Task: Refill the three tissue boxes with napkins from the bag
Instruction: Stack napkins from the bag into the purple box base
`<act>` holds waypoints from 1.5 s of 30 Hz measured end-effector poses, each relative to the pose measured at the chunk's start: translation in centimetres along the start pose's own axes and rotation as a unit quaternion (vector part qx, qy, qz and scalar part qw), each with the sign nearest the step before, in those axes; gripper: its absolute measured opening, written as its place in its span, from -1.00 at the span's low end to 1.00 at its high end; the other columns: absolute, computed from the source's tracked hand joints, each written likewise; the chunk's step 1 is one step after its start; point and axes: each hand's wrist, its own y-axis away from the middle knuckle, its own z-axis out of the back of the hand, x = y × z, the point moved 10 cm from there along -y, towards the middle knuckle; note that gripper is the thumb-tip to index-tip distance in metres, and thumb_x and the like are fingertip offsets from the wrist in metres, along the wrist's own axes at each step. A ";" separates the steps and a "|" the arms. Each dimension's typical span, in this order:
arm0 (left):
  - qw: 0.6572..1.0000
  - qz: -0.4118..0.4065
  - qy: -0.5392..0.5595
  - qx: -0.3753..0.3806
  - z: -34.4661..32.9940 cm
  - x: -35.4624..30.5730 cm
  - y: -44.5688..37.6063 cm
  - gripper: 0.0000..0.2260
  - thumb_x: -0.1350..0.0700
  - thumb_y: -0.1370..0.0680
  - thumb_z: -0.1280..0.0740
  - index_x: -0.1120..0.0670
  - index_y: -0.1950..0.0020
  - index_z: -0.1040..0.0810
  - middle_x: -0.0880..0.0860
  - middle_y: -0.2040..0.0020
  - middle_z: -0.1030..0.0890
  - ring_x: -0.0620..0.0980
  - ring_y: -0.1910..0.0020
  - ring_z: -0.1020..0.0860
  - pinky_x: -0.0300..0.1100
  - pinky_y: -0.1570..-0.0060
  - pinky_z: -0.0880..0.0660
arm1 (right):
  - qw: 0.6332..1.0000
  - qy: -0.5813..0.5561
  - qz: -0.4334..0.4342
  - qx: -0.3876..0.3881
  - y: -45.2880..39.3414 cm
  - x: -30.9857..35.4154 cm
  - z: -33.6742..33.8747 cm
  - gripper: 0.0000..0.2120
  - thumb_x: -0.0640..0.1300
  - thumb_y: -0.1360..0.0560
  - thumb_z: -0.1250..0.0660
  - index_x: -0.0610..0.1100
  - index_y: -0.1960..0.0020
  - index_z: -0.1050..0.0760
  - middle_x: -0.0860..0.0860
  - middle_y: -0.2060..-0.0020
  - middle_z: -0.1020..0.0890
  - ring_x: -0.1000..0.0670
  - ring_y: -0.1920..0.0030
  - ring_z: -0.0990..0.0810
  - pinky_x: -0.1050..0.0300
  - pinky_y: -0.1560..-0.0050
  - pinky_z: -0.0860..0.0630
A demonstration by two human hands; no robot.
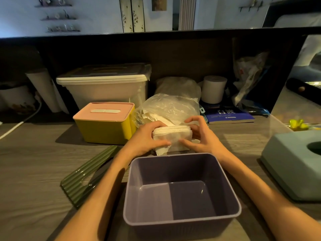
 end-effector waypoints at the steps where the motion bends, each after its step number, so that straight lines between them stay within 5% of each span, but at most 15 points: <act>1: 1.000 -0.003 0.000 0.001 0.0 -0.1 0.0 -0.59 0.04 -0.40 -0.61 0.00 -0.20 -0.62 -0.09 -0.06 -0.67 -0.14 -0.07 -0.62 0.01 -0.14 -0.58 | 1.000 0.016 -0.011 0.008 0.0 -0.2 -0.1 -0.46 -0.18 -0.49 -0.53 -0.02 -0.32 -0.30 0.03 -0.09 -0.69 0.09 -0.11 -0.68 0.10 -0.18 -0.60; 5: 1.000 -0.017 -0.008 -0.001 0.6 -1.6 0.3 -0.61 0.06 -0.41 -0.60 0.03 -0.20 -0.62 -0.08 -0.04 -0.66 -0.17 -0.03 -0.61 -0.05 -0.09 -0.59 | 0.998 0.047 -0.029 0.011 0.1 0.3 0.6 -0.51 -0.16 -0.48 -0.54 0.03 -0.31 -0.41 0.07 -0.14 -0.66 0.10 -0.14 -0.66 0.07 -0.20 -0.62; 14: 0.995 0.006 0.060 -0.083 5.9 -8.5 3.1 -0.64 -0.12 -0.51 -0.47 -0.08 -0.26 -0.53 -0.10 -0.10 -0.63 -0.17 -0.08 -0.61 -0.20 -0.01 -0.62 | 0.988 -0.146 -0.036 -0.036 -0.1 9.6 3.4 -0.59 -0.07 -0.52 -0.48 -0.06 -0.34 -0.52 -0.04 -0.07 -0.73 0.00 -0.10 -0.72 0.09 -0.15 -0.64; 20: 0.973 0.072 0.207 -0.064 6.3 -9.5 6.5 -0.69 -0.04 -0.49 -0.51 -0.05 -0.19 -0.57 -0.06 -0.07 -0.70 -0.16 -0.02 -0.68 -0.21 0.04 -0.64 | 0.926 -0.304 -0.221 0.039 2.6 10.7 -0.6 -0.59 0.05 -0.49 -0.44 -0.17 -0.24 -0.59 -0.12 -0.12 -0.72 -0.09 -0.15 -0.71 0.03 -0.21 -0.62; 30: 0.978 0.093 0.169 -0.076 8.0 -9.7 12.3 -0.61 -0.22 -0.51 -0.38 -0.01 -0.21 -0.54 -0.01 0.03 -0.70 -0.14 0.11 -0.69 -0.30 0.17 -0.60 | 0.935 -0.219 -0.271 0.065 8.1 12.5 -2.4 -0.67 -0.02 -0.62 -0.35 -0.22 -0.26 -0.57 -0.10 -0.02 -0.75 -0.05 0.00 -0.75 0.10 0.12 -0.68; 36: 0.979 0.126 0.127 -0.099 6.1 -5.6 14.7 -0.68 -0.27 -0.55 -0.25 -0.12 -0.19 -0.46 -0.08 -0.09 -0.60 -0.12 -0.05 -0.61 -0.14 -0.05 -0.57 | 0.910 -0.184 -0.355 0.107 10.8 11.6 -4.3 -0.69 -0.06 -0.61 -0.37 -0.26 -0.24 -0.54 -0.12 0.08 -0.75 -0.02 0.18 -0.74 0.17 0.28 -0.65; 41: 0.978 0.106 0.163 -0.082 2.9 -4.3 15.3 -0.78 -0.13 -0.67 -0.15 -0.09 -0.21 -0.49 -0.19 -0.10 -0.61 -0.25 -0.15 -0.55 -0.24 -0.12 -0.46 | 0.881 -0.106 -0.433 0.159 11.8 9.8 -5.9 -0.76 -0.04 -0.61 -0.37 -0.23 -0.09 -0.55 -0.01 0.39 -0.67 0.10 0.46 -0.62 0.26 0.47 -0.51; 45: 0.973 0.077 0.198 -0.094 1.8 -4.2 15.5 -0.73 -0.06 -0.73 -0.08 0.00 -0.18 -0.54 -0.13 -0.04 -0.64 -0.19 -0.13 -0.58 -0.24 -0.12 -0.45 | 0.865 -0.050 -0.463 0.187 12.0 8.5 -6.9 -0.70 0.00 -0.61 -0.38 -0.21 -0.19 -0.58 -0.07 0.18 -0.71 0.01 0.23 -0.66 0.17 0.38 -0.56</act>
